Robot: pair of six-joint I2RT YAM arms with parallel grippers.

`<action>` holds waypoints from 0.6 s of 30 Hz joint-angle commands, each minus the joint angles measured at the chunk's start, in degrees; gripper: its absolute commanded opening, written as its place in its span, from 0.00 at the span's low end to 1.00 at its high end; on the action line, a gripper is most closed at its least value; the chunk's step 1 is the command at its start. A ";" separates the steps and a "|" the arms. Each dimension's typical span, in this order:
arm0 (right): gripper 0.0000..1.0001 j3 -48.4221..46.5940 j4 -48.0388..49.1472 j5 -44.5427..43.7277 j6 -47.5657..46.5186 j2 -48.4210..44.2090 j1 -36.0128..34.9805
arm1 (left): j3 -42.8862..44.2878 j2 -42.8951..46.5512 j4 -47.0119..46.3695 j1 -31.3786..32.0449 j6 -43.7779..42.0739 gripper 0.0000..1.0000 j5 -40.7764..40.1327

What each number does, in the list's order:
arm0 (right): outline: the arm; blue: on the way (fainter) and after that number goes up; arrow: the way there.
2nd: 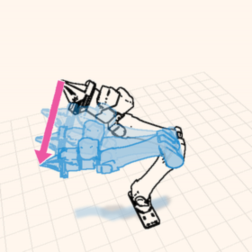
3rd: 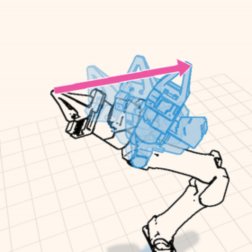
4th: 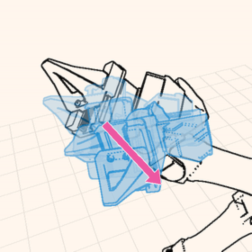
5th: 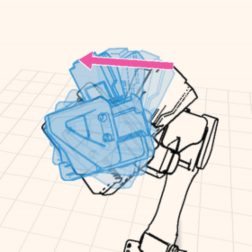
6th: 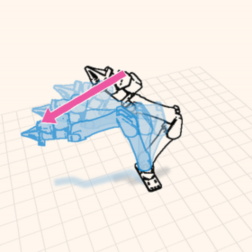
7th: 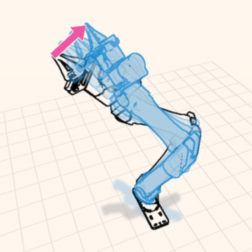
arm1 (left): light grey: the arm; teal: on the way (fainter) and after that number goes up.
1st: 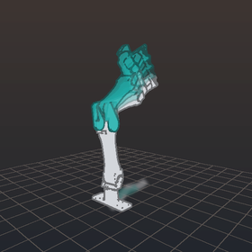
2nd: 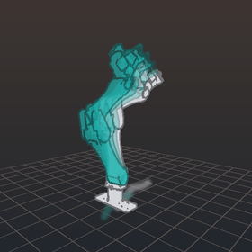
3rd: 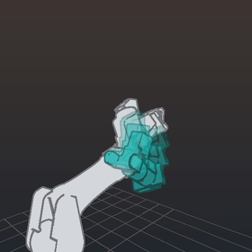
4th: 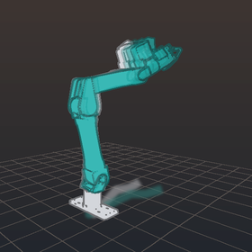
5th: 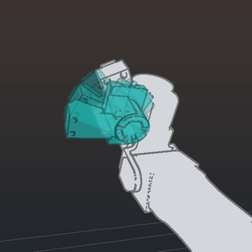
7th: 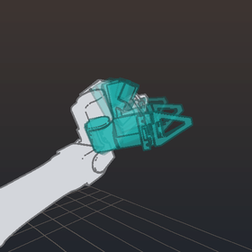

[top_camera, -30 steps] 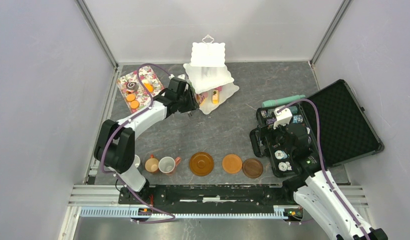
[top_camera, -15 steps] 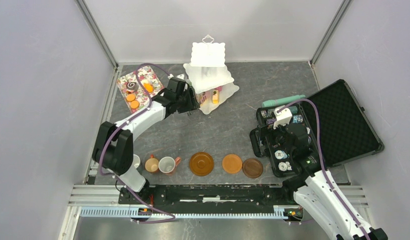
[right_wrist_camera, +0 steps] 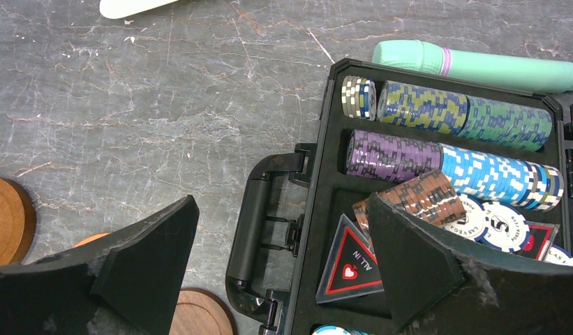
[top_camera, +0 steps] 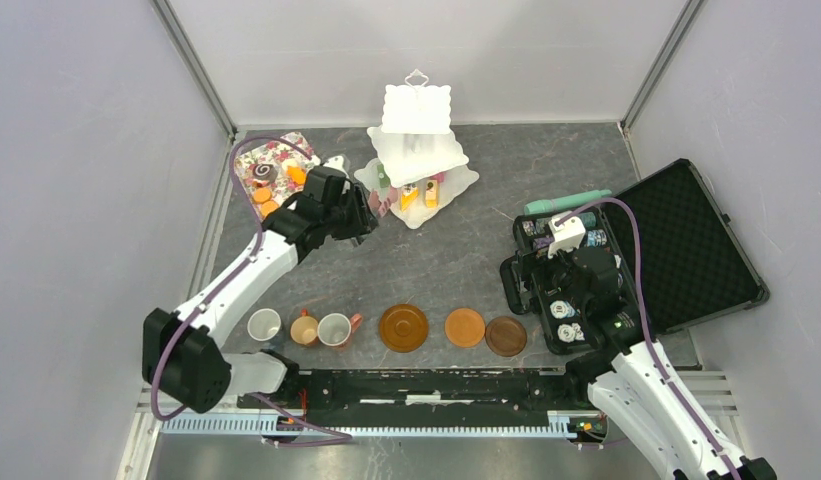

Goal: Serve the afternoon tea

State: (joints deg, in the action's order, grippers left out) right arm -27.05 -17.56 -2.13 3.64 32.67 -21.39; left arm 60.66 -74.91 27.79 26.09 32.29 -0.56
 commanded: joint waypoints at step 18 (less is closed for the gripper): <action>0.98 -0.11 1.36 0.24 0.19 -0.44 -0.35 | 10.38 -9.86 5.82 -30.67 -7.63 0.46 -4.19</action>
State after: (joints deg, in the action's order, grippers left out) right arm -27.05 -17.63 -1.91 3.64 32.67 -21.39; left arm 65.71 -79.44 35.07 -1.23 27.68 -3.88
